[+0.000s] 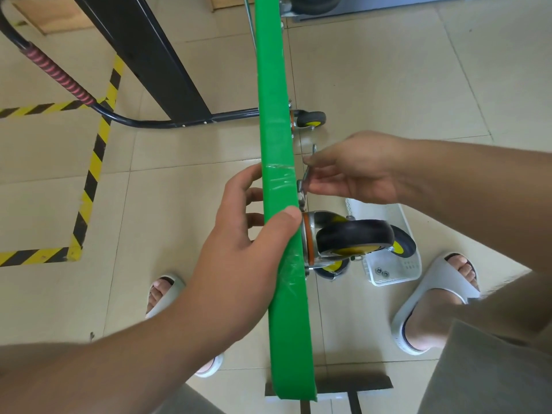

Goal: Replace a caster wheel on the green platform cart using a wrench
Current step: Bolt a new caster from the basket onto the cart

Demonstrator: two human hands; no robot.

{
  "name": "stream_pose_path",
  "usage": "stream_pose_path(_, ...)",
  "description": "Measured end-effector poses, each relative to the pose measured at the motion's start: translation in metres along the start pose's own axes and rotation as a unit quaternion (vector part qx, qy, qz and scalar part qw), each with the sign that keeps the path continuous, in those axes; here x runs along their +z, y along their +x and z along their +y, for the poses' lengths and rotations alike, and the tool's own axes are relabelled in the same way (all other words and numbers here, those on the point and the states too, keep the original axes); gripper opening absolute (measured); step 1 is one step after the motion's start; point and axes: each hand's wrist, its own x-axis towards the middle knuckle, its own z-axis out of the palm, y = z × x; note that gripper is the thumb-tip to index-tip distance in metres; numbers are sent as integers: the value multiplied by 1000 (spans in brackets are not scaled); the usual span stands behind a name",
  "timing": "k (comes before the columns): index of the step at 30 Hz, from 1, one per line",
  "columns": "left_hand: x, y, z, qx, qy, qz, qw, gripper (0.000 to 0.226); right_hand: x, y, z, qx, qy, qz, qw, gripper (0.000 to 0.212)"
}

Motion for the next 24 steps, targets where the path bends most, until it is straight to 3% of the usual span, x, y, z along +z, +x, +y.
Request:
stream_pose_path(6,-1,0,1,-1,8,-10,1000,50,-6,-1,-3,5,8,24,1000,18)
stream_pose_path(8,-2,0,1,-3,4,-12,1000,50,-12,-5,-10,-35,-2,52,998,14)
stream_pose_path(11,-1,0,1,-6,2,-13,1000,50,-15,-20,-23,-161,-44,92,982,16)
stream_pose_path(13,-1,0,1,-8,1,-14,1000,51,-12,-36,-32,-272,-91,95,953,15)
stream_pose_path(17,0,0,1,-5,3,-15,1000,51,-1,-72,-34,-488,-217,57,843,13)
stream_pose_path(20,1,0,0,-4,3,-9,1000,49,1,-87,-25,-552,-274,36,787,20)
stream_pose_path(24,1,1,-1,-1,2,-5,1000,49,0,-90,-9,-565,-316,43,761,27)
